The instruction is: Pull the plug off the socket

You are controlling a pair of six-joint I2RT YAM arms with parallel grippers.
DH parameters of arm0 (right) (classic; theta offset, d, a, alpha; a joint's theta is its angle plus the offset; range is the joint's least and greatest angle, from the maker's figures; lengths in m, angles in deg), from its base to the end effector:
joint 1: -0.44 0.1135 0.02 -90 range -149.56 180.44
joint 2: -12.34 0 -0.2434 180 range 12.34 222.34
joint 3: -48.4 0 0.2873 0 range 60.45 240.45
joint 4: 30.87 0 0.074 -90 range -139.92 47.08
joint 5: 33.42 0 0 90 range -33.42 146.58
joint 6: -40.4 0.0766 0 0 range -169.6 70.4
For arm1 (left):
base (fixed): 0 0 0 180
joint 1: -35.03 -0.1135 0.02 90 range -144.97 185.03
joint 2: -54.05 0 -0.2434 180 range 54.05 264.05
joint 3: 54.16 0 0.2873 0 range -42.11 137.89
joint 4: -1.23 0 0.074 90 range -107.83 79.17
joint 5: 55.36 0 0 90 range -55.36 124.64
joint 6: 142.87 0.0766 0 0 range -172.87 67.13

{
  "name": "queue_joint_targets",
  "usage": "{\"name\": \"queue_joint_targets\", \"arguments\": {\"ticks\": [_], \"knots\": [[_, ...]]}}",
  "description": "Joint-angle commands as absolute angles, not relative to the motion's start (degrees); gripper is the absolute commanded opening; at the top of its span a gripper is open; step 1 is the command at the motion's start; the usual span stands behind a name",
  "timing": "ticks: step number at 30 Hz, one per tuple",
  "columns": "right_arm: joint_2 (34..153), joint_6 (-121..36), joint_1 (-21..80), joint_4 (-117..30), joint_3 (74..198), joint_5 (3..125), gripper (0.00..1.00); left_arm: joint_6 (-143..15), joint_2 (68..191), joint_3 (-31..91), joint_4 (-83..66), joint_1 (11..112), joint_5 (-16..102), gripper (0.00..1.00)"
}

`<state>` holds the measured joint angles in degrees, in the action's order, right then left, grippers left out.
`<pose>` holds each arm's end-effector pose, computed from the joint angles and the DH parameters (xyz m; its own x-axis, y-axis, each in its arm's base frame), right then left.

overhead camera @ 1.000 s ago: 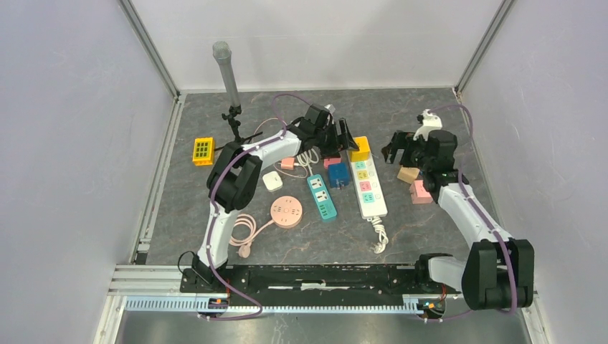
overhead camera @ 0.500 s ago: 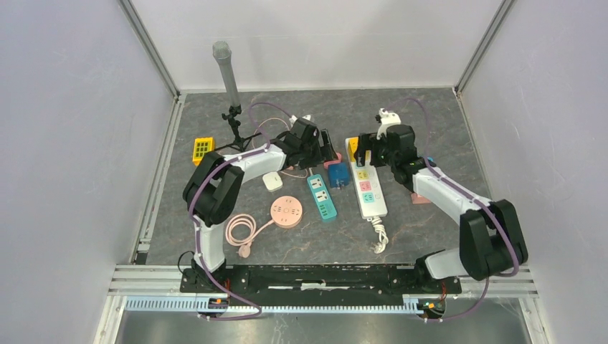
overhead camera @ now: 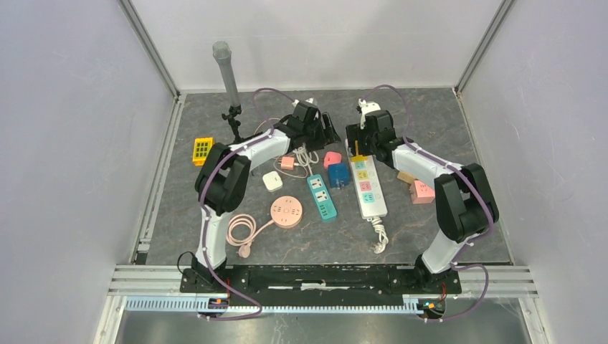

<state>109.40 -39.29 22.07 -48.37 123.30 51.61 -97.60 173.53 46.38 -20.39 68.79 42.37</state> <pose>0.4038 0.1530 0.1508 -0.6383 -0.0613 -0.7673 -0.1941 0.9774 0.0834 0.4311 -0.3005 0.1347 -0.8314 -0.2831 -0.4782 0.0711 0.7992 -0.5968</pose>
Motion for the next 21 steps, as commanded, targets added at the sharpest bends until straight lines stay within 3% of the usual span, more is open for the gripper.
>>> {"name": "queue_joint_targets", "arguments": {"ticks": [1,6,9,21], "knots": [[110.77,-39.79,22.21,-49.79,124.55,52.6,0.75,-97.5,179.46,53.25,-21.02,67.56,47.81,0.73],[110.3,-39.33,22.23,-48.76,123.29,53.71,0.46,-96.31,184.43,58.01,-20.87,67.21,52.17,0.69],[109.46,-38.82,22.54,-48.01,122.17,54.39,0.36,-96.85,185.98,58.61,-19.08,66.78,55.78,0.68],[107.5,-36.7,25.18,-47.33,119.71,56.42,0.22,-105.84,189.3,59.14,-16.96,66.04,60.14,0.56]]}}
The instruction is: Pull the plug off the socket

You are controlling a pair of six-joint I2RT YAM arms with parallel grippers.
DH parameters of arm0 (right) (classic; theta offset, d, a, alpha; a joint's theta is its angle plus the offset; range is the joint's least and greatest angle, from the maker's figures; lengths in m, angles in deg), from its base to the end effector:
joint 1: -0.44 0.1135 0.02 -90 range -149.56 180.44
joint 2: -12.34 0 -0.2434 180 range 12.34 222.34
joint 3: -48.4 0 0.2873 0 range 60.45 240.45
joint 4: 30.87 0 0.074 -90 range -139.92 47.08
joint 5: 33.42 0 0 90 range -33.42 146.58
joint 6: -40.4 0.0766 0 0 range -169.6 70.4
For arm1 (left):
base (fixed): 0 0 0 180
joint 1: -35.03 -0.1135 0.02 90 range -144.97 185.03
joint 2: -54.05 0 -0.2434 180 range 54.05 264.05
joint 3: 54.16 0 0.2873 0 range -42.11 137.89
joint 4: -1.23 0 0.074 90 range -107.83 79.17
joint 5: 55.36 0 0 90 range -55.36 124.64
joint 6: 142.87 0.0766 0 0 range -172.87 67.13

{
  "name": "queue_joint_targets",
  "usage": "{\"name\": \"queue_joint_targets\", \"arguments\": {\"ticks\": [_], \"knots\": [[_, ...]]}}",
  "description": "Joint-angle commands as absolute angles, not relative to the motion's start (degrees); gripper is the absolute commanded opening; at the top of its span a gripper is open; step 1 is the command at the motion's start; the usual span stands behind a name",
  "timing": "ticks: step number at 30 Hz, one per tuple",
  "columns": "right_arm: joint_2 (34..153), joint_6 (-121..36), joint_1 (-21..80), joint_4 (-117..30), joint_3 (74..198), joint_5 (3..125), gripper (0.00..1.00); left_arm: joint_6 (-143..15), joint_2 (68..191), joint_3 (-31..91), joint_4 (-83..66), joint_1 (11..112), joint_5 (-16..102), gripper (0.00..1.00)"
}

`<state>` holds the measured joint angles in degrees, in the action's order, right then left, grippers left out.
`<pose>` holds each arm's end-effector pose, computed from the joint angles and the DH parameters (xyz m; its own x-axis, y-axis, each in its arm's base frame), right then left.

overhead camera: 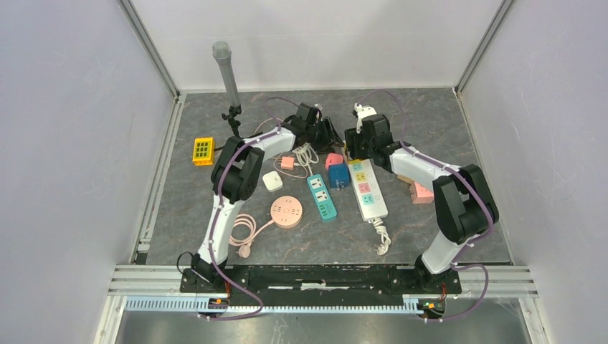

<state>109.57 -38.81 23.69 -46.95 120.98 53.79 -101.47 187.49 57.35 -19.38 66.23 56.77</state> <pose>0.3927 0.1647 0.1369 -0.6564 -0.0785 -0.7503 -0.2418 0.9640 0.1107 0.4646 -0.3151 0.0849 -0.9205 -0.2549 -0.2962 0.0405 0.6916 -0.7211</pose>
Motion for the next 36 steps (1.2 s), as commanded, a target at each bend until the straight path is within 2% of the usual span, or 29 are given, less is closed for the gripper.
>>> {"name": "queue_joint_targets", "arguments": {"ticks": [1,6,11,22,27,31,36], "knots": [[107.37,-36.59,25.3,-47.26,119.49,56.45,0.21,-105.95,189.39,59.2,-17.11,66.06,60.13,0.55],[107.33,-36.0,25.56,-46.69,119.25,56.4,0.12,-105.36,189.66,59.22,-19.17,66.32,59.27,0.44],[106.66,-35.06,25.58,-44.11,118.07,58.34,0.0,-105.04,190.01,59.6,-22.03,66.41,58.48,0.41],[106.8,-35.9,24.91,-44.46,121.04,64.61,0.0,-94.74,192.22,65.42,-36.58,66.32,55.98,0.38],[109.78,-40.68,31.63,-50.35,125.24,49.4,0.0,-93.95,193.18,65.3,-37.34,66.33,56.46,0.38],[109.26,-41.33,31.96,-51.53,125.77,44.75,0.0,-93.39,193.38,65.23,-38.24,66.32,55.64,0.38],[106.39,-38.23,27.71,-47.81,123.23,53.05,0.0,-93.69,193.38,65.05,-38.41,66.34,55.04,0.38]]}}
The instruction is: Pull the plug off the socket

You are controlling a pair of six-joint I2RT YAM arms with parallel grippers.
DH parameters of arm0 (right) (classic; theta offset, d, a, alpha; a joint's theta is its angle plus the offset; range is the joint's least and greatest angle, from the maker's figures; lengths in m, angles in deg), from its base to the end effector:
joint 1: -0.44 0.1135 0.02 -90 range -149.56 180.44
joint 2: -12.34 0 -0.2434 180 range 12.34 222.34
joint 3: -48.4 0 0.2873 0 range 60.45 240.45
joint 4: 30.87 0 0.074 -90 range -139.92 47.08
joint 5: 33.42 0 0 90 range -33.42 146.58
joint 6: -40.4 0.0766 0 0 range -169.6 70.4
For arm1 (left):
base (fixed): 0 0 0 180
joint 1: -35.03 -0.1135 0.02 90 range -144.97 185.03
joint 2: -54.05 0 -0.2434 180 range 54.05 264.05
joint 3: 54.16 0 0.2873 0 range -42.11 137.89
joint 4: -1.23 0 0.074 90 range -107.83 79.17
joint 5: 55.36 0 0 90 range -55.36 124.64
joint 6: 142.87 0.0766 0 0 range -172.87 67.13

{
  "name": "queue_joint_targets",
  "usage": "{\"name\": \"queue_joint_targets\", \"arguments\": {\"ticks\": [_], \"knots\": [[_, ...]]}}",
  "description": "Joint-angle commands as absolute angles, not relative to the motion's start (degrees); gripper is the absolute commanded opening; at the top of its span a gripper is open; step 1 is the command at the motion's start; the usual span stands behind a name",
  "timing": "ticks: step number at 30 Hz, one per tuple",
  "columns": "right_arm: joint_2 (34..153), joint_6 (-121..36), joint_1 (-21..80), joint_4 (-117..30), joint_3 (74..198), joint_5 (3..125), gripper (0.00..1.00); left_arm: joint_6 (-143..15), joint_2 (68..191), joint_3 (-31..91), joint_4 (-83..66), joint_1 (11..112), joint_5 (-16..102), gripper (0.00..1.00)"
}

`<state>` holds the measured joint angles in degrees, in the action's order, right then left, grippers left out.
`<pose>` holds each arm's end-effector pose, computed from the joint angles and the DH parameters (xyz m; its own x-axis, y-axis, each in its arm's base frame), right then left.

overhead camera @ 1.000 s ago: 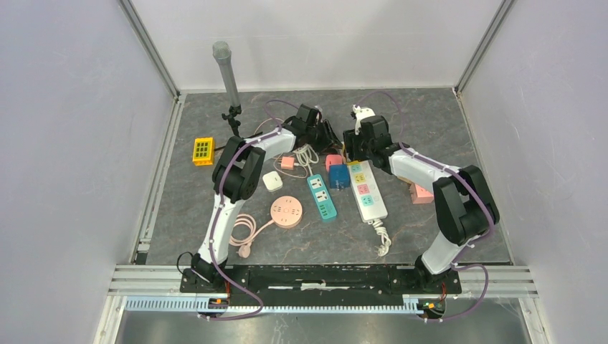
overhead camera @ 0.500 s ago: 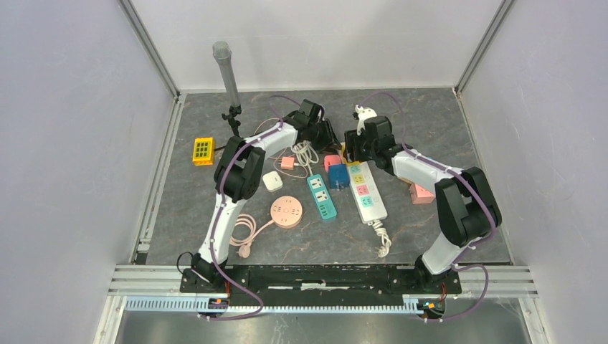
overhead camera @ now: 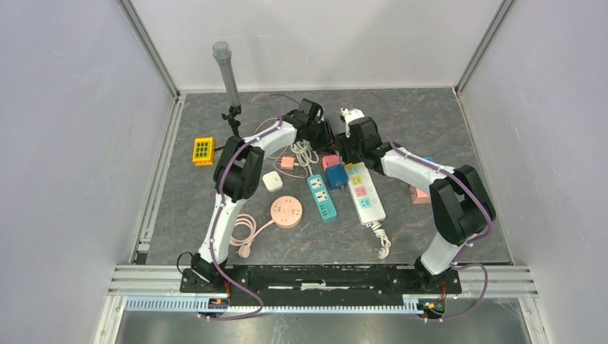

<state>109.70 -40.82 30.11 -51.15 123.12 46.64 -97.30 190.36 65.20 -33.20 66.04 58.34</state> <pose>0.3765 0.1993 0.1425 -0.6424 -0.1929 -0.7417 -0.2830 0.9591 -0.0044 0.4648 -0.3153 0.0853 -0.9589 -0.1715 -0.2259 0.0216 0.7499 -0.6612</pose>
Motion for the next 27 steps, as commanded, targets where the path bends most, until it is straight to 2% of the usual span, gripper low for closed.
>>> {"name": "queue_joint_targets", "arguments": {"ticks": [1,4,10,17,27], "knots": [[106.18,-37.41,27.08,-47.18,122.76,54.49,0.0,-93.74,193.38,64.95,-38.42,66.37,54.87,0.38],[106.75,-37.3,27.31,-46.94,122.73,55.09,0.0,-94.07,193.43,64.7,-38.42,66.41,54.52,0.37],[108.19,-45.18,31.9,-47.83,123.85,48.96,0.0,-94.54,193.5,64.59,-38.42,66.48,54.04,0.37],[104.36,-39.53,23.73,-43.68,120.01,60.26,0.0,-94.74,193.63,65.16,-38.99,66.93,53.2,0.37],[107.87,-44.17,29.35,-46.86,122.62,52.6,0.0,-94.01,195.21,68.38,-42.01,67.55,52.66,0.37]]}}
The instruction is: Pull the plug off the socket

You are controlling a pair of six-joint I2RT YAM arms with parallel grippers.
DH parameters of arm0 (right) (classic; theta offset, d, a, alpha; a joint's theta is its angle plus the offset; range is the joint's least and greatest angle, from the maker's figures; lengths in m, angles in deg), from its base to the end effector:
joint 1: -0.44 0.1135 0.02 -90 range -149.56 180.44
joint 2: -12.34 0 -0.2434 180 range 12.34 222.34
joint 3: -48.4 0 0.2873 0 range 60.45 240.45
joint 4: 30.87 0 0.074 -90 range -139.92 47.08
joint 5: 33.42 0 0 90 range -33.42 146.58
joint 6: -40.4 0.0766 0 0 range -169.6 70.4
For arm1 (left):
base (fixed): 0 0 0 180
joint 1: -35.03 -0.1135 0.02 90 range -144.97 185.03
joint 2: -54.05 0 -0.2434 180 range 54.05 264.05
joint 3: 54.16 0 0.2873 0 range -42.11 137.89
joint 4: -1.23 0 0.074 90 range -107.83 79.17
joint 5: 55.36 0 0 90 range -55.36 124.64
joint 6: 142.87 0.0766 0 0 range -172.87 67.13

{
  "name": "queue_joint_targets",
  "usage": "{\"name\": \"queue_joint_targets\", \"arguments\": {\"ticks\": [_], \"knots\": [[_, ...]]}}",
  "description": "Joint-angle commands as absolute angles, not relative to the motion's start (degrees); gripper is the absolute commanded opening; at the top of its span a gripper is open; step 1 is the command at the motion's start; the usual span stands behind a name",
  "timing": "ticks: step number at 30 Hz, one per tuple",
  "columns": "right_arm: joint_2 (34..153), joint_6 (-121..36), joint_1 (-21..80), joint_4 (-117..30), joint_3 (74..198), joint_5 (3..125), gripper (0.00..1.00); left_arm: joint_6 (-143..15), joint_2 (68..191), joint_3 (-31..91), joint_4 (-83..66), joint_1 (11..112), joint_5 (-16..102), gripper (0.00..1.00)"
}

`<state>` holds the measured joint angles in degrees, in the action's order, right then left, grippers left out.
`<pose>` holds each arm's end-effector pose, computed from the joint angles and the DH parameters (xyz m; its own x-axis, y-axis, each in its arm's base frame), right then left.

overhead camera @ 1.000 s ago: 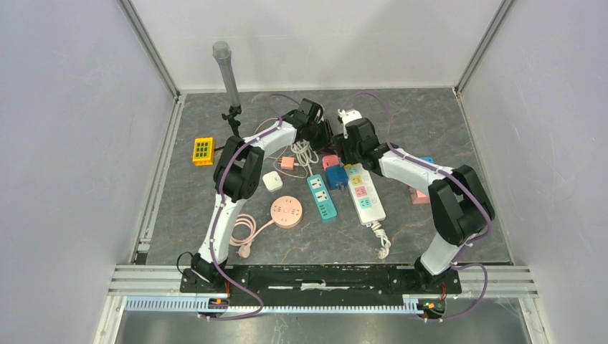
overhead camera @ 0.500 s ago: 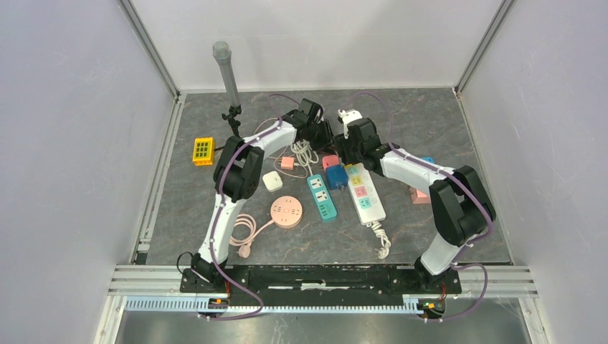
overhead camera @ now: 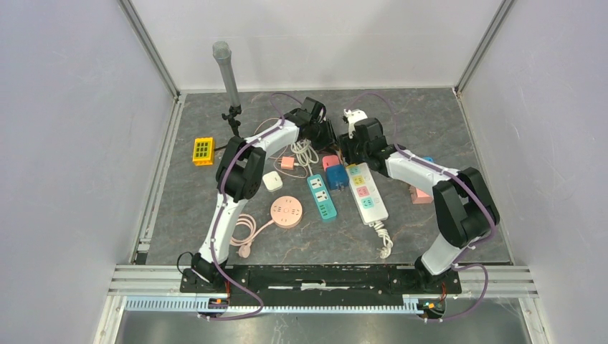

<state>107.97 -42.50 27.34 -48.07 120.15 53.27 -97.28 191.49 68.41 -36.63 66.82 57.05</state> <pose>0.3766 0.1861 0.1405 -0.6325 -0.1825 -0.7527 -0.3373 0.9398 0.0555 0.4646 -0.3223 0.0892 -0.9613 -0.1653 -0.2203 0.0147 0.7678 -0.6405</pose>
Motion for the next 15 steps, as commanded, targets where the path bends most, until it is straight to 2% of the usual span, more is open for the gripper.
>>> {"name": "queue_joint_targets", "arguments": {"ticks": [1,8,15], "knots": [[107.43,-44.42,29.16,-47.03,122.68,51.96,0.0,-94.02,195.22,68.3,-42.03,67.55,52.66,0.37],[102.75,-39.28,21.31,-38.69,117.46,64.59,0.0,-94.03,195.31,68.42,-42.11,67.64,52.63,0.37],[107.22,-46.62,29.04,-45.44,121.5,53.91,0.0,-94.01,195.66,68.9,-42.73,67.73,52.42,0.37]]}}
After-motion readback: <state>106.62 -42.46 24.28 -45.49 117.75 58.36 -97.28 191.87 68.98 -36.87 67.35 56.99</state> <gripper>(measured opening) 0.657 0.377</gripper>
